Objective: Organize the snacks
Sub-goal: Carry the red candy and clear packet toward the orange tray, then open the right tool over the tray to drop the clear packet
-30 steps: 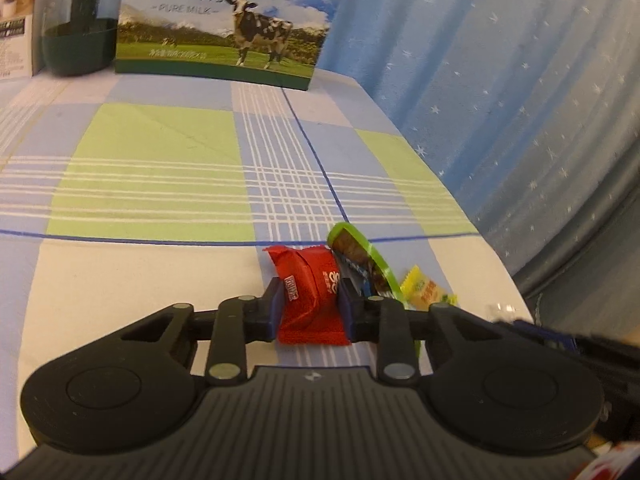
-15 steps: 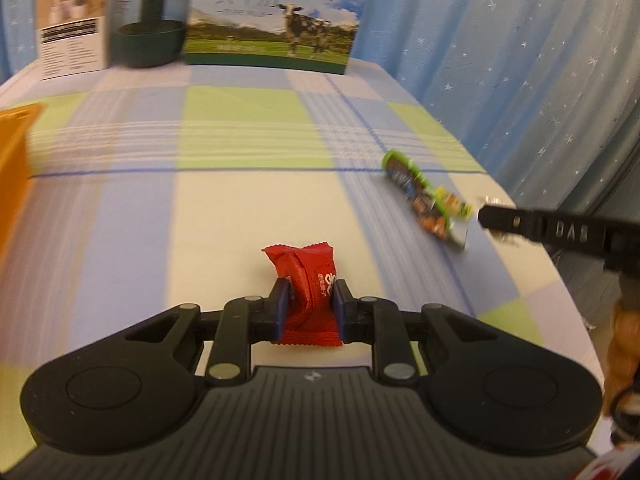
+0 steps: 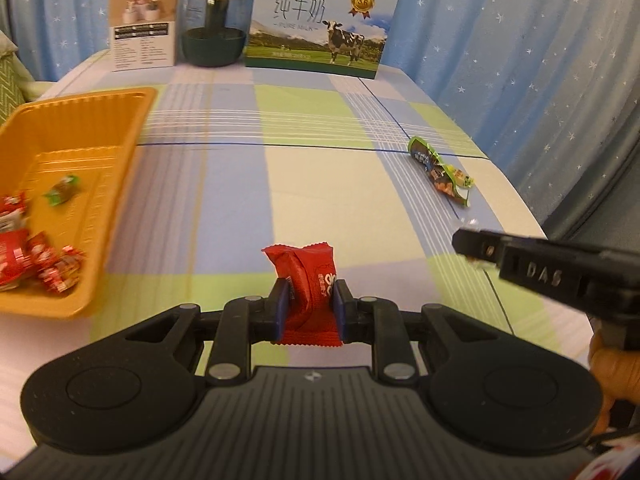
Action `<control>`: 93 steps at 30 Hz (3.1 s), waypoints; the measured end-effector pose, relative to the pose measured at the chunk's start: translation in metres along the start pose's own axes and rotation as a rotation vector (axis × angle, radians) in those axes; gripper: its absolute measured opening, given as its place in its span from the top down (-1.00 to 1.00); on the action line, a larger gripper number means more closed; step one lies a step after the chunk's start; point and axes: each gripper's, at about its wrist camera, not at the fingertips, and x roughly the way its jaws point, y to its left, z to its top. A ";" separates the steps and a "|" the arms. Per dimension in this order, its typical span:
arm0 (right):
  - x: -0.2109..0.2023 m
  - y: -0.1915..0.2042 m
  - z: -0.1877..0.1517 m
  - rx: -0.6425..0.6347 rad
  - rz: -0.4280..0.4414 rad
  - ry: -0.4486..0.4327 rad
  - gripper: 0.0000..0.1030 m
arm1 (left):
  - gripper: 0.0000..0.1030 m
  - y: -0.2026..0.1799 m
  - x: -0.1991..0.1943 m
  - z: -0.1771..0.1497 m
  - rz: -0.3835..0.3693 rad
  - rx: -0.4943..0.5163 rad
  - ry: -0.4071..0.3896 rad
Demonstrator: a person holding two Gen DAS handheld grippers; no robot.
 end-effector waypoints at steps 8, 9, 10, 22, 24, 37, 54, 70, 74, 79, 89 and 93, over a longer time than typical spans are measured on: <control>-0.033 0.039 -0.018 0.015 0.023 0.016 0.60 | 0.60 0.023 -0.054 -0.015 0.025 -0.031 -0.035; -0.036 0.044 -0.018 0.009 0.028 0.014 0.60 | 0.60 0.026 -0.059 -0.016 0.027 -0.037 -0.040; -0.039 0.051 -0.019 0.003 0.033 0.013 0.60 | 0.60 0.028 -0.065 -0.017 0.029 -0.040 -0.046; -0.055 0.114 -0.012 -0.090 0.100 -0.019 0.60 | 0.60 0.065 -0.118 -0.019 0.078 -0.072 -0.103; -0.054 0.122 -0.012 -0.102 0.107 -0.021 0.60 | 0.60 0.071 -0.124 -0.019 0.088 -0.079 -0.109; -0.044 0.162 -0.004 -0.155 0.158 -0.017 0.60 | 0.60 0.104 -0.141 -0.016 0.119 -0.119 -0.131; 0.002 0.223 0.016 -0.218 0.232 0.012 0.60 | 0.60 0.169 -0.141 0.005 0.176 -0.163 -0.134; 0.069 0.253 0.038 -0.223 0.249 0.064 0.60 | 0.60 0.227 -0.099 0.033 0.204 -0.152 -0.099; 0.080 0.256 0.041 -0.222 0.250 0.071 0.60 | 0.60 0.233 -0.087 0.039 0.200 -0.142 -0.090; 0.090 0.256 0.044 -0.214 0.247 0.077 0.60 | 0.58 0.237 -0.072 0.045 0.179 -0.129 -0.061; 0.095 0.255 0.040 -0.203 0.254 0.090 0.60 | 0.47 0.242 -0.078 0.034 0.200 -0.143 -0.068; 0.095 0.256 0.042 -0.200 0.260 0.089 0.60 | 0.44 0.239 -0.082 0.033 0.197 -0.137 -0.076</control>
